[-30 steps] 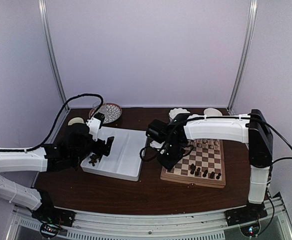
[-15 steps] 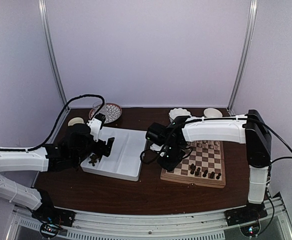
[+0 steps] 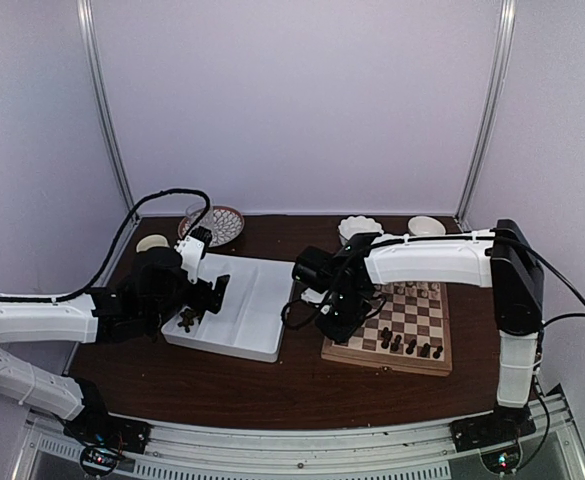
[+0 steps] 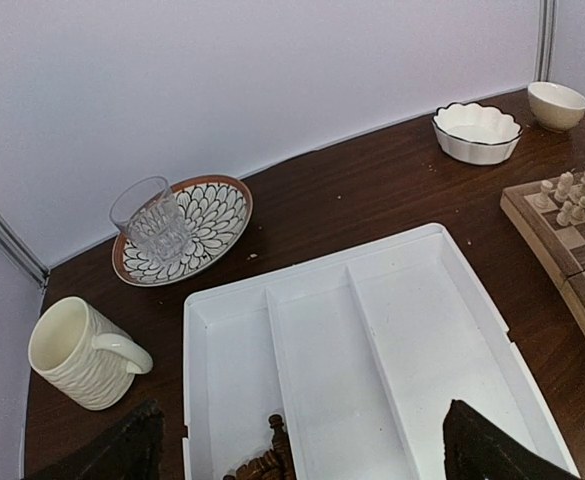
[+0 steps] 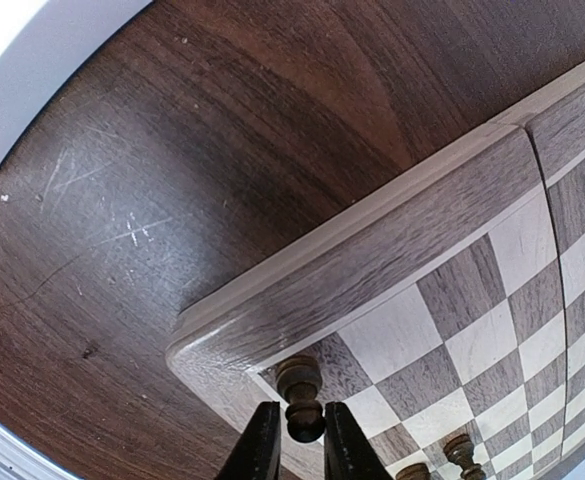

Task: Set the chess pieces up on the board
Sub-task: Pick up the pawn from h8, then place the pawn at a7.

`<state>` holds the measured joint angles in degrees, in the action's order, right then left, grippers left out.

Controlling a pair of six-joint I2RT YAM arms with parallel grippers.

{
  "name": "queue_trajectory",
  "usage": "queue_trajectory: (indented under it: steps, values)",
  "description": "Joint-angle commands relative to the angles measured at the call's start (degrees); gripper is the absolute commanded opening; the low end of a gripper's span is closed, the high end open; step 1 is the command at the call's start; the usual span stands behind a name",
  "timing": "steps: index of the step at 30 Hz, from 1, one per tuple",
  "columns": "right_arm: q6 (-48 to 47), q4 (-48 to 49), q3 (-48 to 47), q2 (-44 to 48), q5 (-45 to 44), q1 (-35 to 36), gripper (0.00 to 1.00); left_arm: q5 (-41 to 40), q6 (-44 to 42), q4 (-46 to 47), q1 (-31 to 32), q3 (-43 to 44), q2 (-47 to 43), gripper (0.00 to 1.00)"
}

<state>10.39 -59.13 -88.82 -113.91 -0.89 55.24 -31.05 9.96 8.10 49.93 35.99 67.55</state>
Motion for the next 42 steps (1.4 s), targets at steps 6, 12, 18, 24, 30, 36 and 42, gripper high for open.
queue_trajectory:
  steps: [6, 12, 18, 24, 30, 36, 42]
  values:
    - [-0.3, 1.0, 0.0, -1.1, -1.6, -0.3, 0.25, 0.4, -0.2, 1.6, 0.0, 1.7, 0.5, 0.98]
    - [-0.3, 1.2, -0.1, -1.1, -1.3, -0.3, 0.22, 0.5, -0.2, 1.5, 0.0, 1.8, 0.5, 0.98]
    - [-0.1, 0.6, -0.6, -1.8, -1.9, -0.4, 0.18, 0.8, -0.2, 0.9, 0.0, 2.2, 0.5, 0.97]
    - [0.6, 0.5, -0.4, -0.2, -2.1, -0.4, 0.12, 0.8, -0.2, 0.7, 0.0, 2.2, 0.3, 0.97]
    - [1.3, -1.1, -0.2, 4.1, -4.4, -0.4, 0.06, 0.8, -0.2, 0.7, 0.0, 2.2, 0.1, 0.97]
    - [4.0, -5.5, 1.6, 11.7, -9.0, -1.3, 0.03, 1.6, 0.1, 0.2, 0.1, 2.5, 0.5, 0.96]
    - [8.8, -6.9, 8.9, 22.2, -12.1, -4.9, 0.05, 2.0, 0.4, 0.2, 0.2, 2.3, -0.1, 0.95]
